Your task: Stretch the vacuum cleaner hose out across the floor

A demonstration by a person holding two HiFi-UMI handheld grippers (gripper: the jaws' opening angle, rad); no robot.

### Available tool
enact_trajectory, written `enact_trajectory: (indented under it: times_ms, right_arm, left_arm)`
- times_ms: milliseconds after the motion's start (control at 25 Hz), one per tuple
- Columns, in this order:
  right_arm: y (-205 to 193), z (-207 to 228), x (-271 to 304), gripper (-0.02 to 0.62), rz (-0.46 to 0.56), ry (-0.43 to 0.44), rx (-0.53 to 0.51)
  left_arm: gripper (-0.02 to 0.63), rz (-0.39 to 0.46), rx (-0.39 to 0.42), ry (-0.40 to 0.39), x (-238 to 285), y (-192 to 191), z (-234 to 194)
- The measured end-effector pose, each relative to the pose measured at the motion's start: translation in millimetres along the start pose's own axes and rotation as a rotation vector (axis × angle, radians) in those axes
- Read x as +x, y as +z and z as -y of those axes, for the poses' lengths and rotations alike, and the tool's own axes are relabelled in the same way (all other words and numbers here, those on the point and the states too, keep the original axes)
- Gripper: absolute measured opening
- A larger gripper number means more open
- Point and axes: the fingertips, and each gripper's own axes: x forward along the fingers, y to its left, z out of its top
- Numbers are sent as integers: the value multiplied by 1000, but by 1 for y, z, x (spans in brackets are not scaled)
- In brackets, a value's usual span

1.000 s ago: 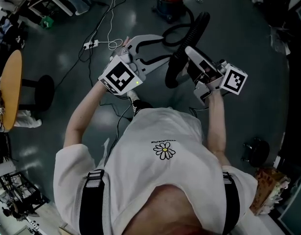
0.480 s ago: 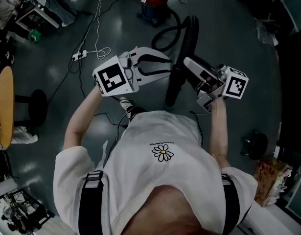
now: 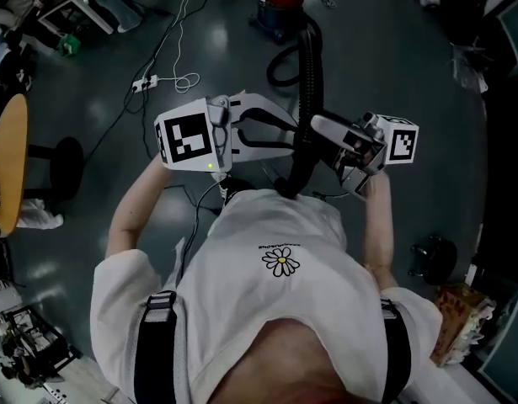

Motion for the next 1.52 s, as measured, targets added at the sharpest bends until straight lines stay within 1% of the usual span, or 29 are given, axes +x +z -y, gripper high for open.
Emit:
enact_trajectory:
  times_ms: [80, 120, 200, 240, 320, 360, 400, 480, 520, 560, 680, 720, 760, 840, 880, 920, 1000, 1080, 1120, 1160, 1200, 1280, 1320, 1400, 1480, 1520]
  right_arm:
    - [-13, 15, 4, 179, -81, -80, -3]
    - [-19, 23, 5, 179, -110, -97, 9]
    - [-26, 32, 3, 179, -132, -101, 31]
    - [-29, 35, 2, 179, -134, -109, 26]
    - [-34, 36, 0, 179, -133, -139, 4]
    - [-37, 36, -1, 179, -131, -148, 3]
    - [-40, 35, -3, 179, -130, -152, 8]
    - [-44, 32, -7, 179, -127, -156, 15]
    - [-44, 30, -10, 179, -116, -153, 20]
    - [-43, 27, -11, 179, -96, -141, 29]
    - [-44, 15, -9, 179, -49, -82, 45]
    - [-47, 11, -6, 179, -50, -66, 44]
    - [-51, 7, -3, 178, -54, -52, 42]
    - [-54, 1, 4, 179, -62, -36, 35]
    - [-54, -1, 7, 179, -66, -35, 25]
    - [-54, -3, 9, 179, -71, -36, 15]
    - [-54, -9, 16, 179, -91, -34, -5]
    - [-55, -16, 25, 179, -126, -36, -27]
    - [-54, -18, 28, 179, -138, -43, -40]
    - [-53, -21, 29, 179, -142, -54, -51]
    - [-50, -22, 29, 179, -138, -69, -61]
    - [-47, -22, 23, 179, -117, -107, -70]
    - [-46, -20, 19, 179, -111, -131, -66]
    - [-45, -15, 9, 179, -106, -184, -45]
    - [-47, -8, 0, 178, -99, -232, -14]
    - [-50, -5, -2, 178, -94, -247, 4]
  left_arm:
    - [100, -42, 3, 2, 1, -12, 7]
    - [100, -58, -6, 5, 3, -18, 10]
    - [97, -72, -35, 10, 10, -29, 14]
    - [97, -75, -44, 11, 13, -33, 16]
    - [97, -83, -27, 21, 14, -37, 20]
    - [97, -88, 0, 47, 13, -36, 20]
    - [98, -94, 32, 104, 8, -34, 16]
    - [98, -109, 105, 275, -8, -30, -7]
    - [98, -125, 138, 345, -18, -30, -20]
    - [98, -149, 165, 393, -28, -32, -34]
    - [104, -235, 243, 482, -49, -39, -70]
    - [118, -261, 279, 494, -51, -40, -80]
    - [160, -289, 317, 493, -50, -41, -88]
    - [249, -353, 398, 453, -43, -45, -99]
    - [272, -387, 440, 421, -39, -48, -103]
    - [284, -419, 486, 391, -34, -50, -106]
    - [287, -469, 596, 342, -24, -51, -114]
    - [287, -490, 705, 285, -11, -46, -122]
    - [287, -489, 728, 238, -4, -45, -124]
    - [287, -481, 715, 181, 3, -46, -124]
    - [287, -464, 669, 123, 9, -49, -122]
    - [287, -437, 540, 15, 19, -58, -115]
    - [287, -449, 508, -32, 23, -64, -111]
    - [282, -523, 525, -102, 29, -79, -110]
    - [212, -608, 541, -164, 31, -92, -108]
    - [212, -654, 534, -205, 29, -100, -104]
